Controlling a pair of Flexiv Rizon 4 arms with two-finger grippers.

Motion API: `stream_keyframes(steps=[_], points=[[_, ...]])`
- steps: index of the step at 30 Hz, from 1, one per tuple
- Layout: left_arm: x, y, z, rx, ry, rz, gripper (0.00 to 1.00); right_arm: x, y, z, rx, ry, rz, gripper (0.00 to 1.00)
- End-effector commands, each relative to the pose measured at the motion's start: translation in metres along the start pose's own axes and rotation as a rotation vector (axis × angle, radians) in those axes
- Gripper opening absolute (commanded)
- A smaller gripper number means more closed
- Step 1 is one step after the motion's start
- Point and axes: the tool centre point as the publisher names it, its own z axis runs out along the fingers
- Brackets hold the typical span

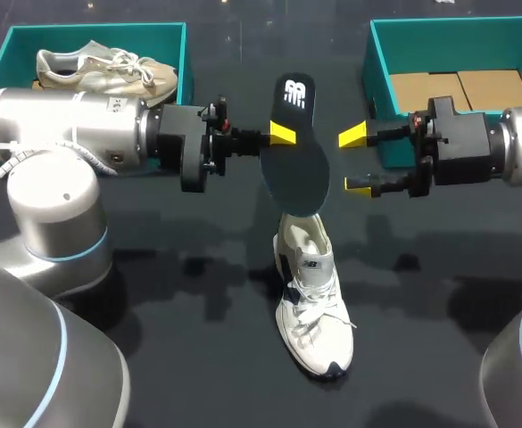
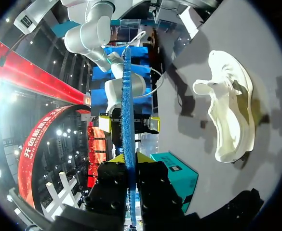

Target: Take the shoe out of the shoebox, open the shoe tongue, remove and reinsert the insole, then place the shoe into the shoebox

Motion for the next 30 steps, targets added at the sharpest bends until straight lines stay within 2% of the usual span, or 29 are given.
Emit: stream_keyframes(steps=[1, 6, 13, 22, 23, 24, 25, 27, 30], points=[[0.002, 0.004, 0.007, -0.002, -0.001, 0.013, 0.0, 0.001, 0.001, 0.002, 0.001, -0.004, 0.002, 1.0], [0.005, 0.006, 0.01, -0.005, -0.003, 0.016, 0.0, 0.001, 0.001, 0.002, 0.001, -0.004, 0.002, 1.0], [0.007, 0.008, 0.016, -0.009, 0.005, 0.029, 0.0, -0.001, 0.011, 0.022, -0.002, -0.026, -0.012, 1.0], [0.008, 0.011, 0.021, -0.01, 0.001, 0.046, 0.0, -0.003, 0.016, 0.037, 0.042, 0.002, -0.032, 1.0], [0.008, 0.011, 0.021, -0.01, 0.001, 0.047, 0.0, -0.004, 0.016, 0.038, 0.043, 0.004, -0.031, 0.97], [0.008, 0.012, 0.022, -0.011, 0.002, 0.049, 0.0, -0.005, 0.016, 0.039, 0.044, 0.008, -0.03, 0.85], [0.008, 0.012, 0.022, -0.012, 0.003, 0.051, 0.0, -0.005, 0.016, 0.04, 0.047, 0.011, -0.029, 0.81], [0.008, 0.013, 0.023, -0.012, 0.003, 0.052, 0.0, -0.005, 0.016, 0.04, 0.051, 0.014, -0.031, 0.56], [0.009, 0.013, 0.024, -0.011, 0.003, 0.051, 0.0, -0.005, 0.016, 0.041, 0.054, 0.02, -0.035, 0.49]])
